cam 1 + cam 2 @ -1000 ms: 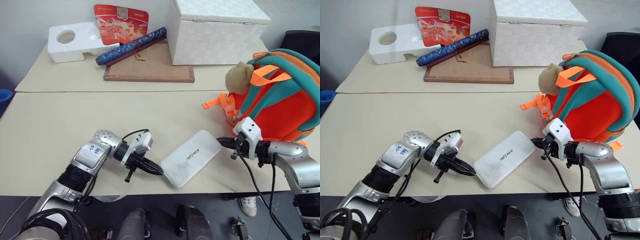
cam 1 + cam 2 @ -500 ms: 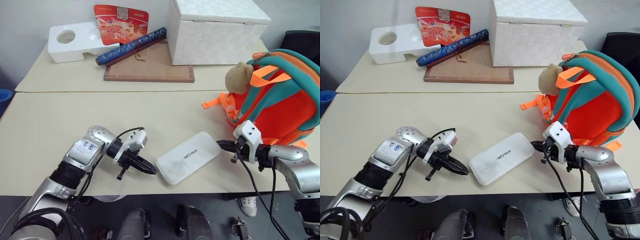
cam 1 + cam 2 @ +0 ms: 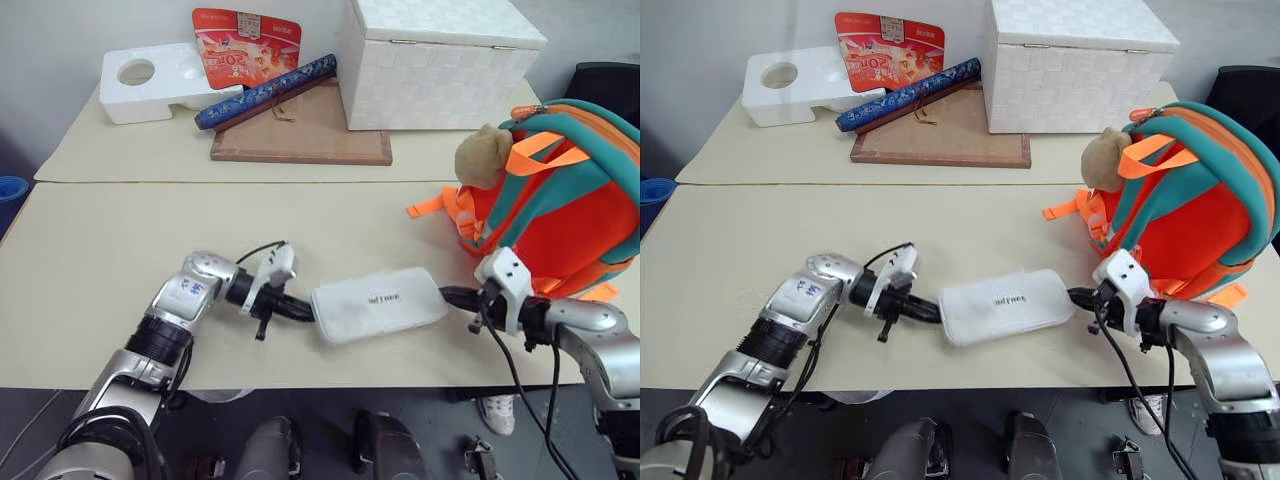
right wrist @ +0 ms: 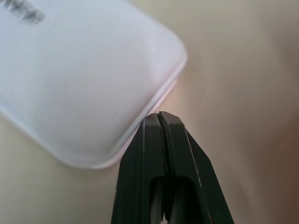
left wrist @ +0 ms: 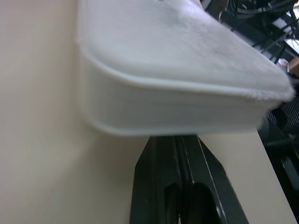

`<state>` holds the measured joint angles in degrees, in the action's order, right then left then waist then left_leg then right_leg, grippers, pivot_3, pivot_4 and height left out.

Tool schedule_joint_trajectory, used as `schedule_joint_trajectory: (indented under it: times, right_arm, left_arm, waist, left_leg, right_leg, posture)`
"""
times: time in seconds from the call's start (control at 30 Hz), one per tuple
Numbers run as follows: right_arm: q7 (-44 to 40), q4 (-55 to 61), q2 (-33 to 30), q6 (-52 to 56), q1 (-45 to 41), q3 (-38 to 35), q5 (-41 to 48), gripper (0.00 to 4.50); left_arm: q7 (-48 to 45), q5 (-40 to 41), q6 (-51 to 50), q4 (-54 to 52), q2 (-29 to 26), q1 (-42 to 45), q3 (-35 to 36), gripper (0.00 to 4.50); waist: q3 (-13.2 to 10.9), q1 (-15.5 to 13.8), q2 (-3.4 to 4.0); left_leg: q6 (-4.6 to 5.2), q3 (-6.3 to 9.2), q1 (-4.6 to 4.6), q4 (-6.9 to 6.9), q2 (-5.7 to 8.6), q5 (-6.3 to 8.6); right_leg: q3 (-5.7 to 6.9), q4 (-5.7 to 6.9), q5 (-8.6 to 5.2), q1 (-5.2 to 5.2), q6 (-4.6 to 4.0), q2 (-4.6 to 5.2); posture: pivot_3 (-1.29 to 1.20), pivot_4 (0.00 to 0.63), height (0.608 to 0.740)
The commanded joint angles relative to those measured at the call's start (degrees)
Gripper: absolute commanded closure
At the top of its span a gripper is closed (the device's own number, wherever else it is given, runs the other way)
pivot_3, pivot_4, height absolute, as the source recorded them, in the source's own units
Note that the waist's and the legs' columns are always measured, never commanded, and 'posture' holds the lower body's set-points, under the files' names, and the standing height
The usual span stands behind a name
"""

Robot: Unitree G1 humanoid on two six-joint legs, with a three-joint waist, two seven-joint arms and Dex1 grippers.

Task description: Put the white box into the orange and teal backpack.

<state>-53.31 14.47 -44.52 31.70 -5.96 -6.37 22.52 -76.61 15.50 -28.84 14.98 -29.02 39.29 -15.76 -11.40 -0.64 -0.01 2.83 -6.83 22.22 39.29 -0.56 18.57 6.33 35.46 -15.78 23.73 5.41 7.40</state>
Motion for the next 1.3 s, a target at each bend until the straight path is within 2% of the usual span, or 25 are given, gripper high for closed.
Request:
schedule_joint_trajectory:
  times: [0.03,0.17,0.3,0.5,0.6,0.73,0.9,1.0,1.2,1.3]
  right_arm:
    - [0.0,5.8,0.0,1.4,1.9,-1.2,2.9,4.50]
    - [1.5,9.4,-0.1,2.0,4.6,-1.3,2.8,4.50]
    - [3.0,9.4,0.1,2.2,5.5,-2.2,2.8,4.50]
    - [3.7,6.6,-0.3,0.5,5.2,-2.2,1.4,4.50]
    - [3.8,5.8,-0.4,0.1,5.0,-2.4,1.1,4.50]
    - [3.2,4.3,-0.8,-1.1,4.4,-2.1,0.6,4.50]
    - [2.5,2.6,-1.0,-2.8,3.4,-0.9,-0.7,4.50]
    - [2.1,2.1,-0.7,-3.5,2.9,0.0,-1.5,4.50]
    - [2.2,1.5,0.3,-4.9,1.2,2.8,-3.0,4.50]
    - [2.3,1.3,0.5,-5.5,0.3,4.0,-3.6,4.50]
  left_arm:
    - [1.7,-0.2,1.7,1.7,0.3,1.1,1.9,4.47]
    - [2.7,-2.9,4.7,4.9,-1.8,1.8,1.7,4.47]
    - [-1.1,-5.8,9.6,5.0,-8.8,-1.3,1.1,4.47]
    - [-5.7,-4.6,10.0,2.8,-16.8,-5.7,3.2,4.47]
    - [-3.1,-2.9,3.6,3.8,-16.4,-4.2,5.7,4.47]
    - [0.7,1.8,-18.1,6.7,-14.4,1.3,8.5,4.47]
    - [0.7,6.1,-35.3,7.2,-14.6,4.8,8.0,3.02]
    - [1.6,8.2,-41.9,7.6,-13.8,6.7,7.9,2.10]
    - [5.6,8.1,-44.9,12.3,-9.2,10.3,6.1,0.27]
    - [6.0,8.6,-45.3,15.2,-6.8,12.2,5.7,0.27]
  waist:
    - [0.0,0.1,-0.01]
    - [0.0,0.0,-0.01]
    - [0.0,0.5,-0.02]
    - [0.0,0.8,-0.03]
    - [0.0,0.5,-0.03]
    - [0.0,0.2,-0.10]
    - [0.0,0.6,-0.14]
    - [0.0,0.7,-0.17]
    - [0.0,0.5,-0.18]
    - [0.0,0.2,-0.20]
  left_leg:
    - [0.00,-0.01,-0.02,0.00,0.00,0.00]
    - [-0.01,0.00,-0.02,0.00,-0.01,0.00]
    - [-0.02,-0.02,-0.02,0.00,-0.01,0.01]
    - [-0.07,-0.01,-0.05,-0.03,-0.04,0.05]
    - [-0.06,0.00,-0.04,-0.03,-0.04,0.05]
    - [-0.01,0.03,-0.02,-0.02,0.01,0.04]
    - [0.03,0.00,0.00,-0.02,0.05,0.02]
    - [0.02,-0.01,-0.01,-0.02,0.03,0.02]
    - [-0.02,-0.01,-0.04,-0.02,0.03,-0.01]
    - [-0.03,0.01,-0.03,0.04,0.05,-0.01]
  right_leg:
    - [0.00,0.01,0.00,0.00,0.00,0.00]
    - [0.01,0.02,0.00,0.01,0.00,0.00]
    - [0.04,0.00,0.00,0.01,0.00,0.00]
    - [-0.03,-0.02,-0.01,0.01,-0.03,0.02]
    - [-0.07,-0.01,-0.02,0.01,-0.03,0.04]
    - [-0.04,0.03,-0.01,0.00,-0.02,0.02]
    - [0.02,0.05,-0.01,0.01,0.01,-0.26]
    - [-0.01,0.06,-0.02,0.01,0.02,-0.29]
    - [-0.12,0.09,-0.02,0.01,0.02,-0.29]
    - [-0.11,0.10,-0.02,0.00,0.02,-0.29]
  posture:
    - [0.00,0.150,0.740]
    - [0.00,0.150,0.740]
    - [0.00,0.150,0.740]
    - [0.00,0.150,0.740]
    - [0.00,0.150,0.740]
    - [0.00,0.150,0.740]
    - [0.00,0.150,0.740]
    - [0.00,0.150,0.740]
    - [0.00,0.150,0.740]
    - [0.00,0.150,0.740]
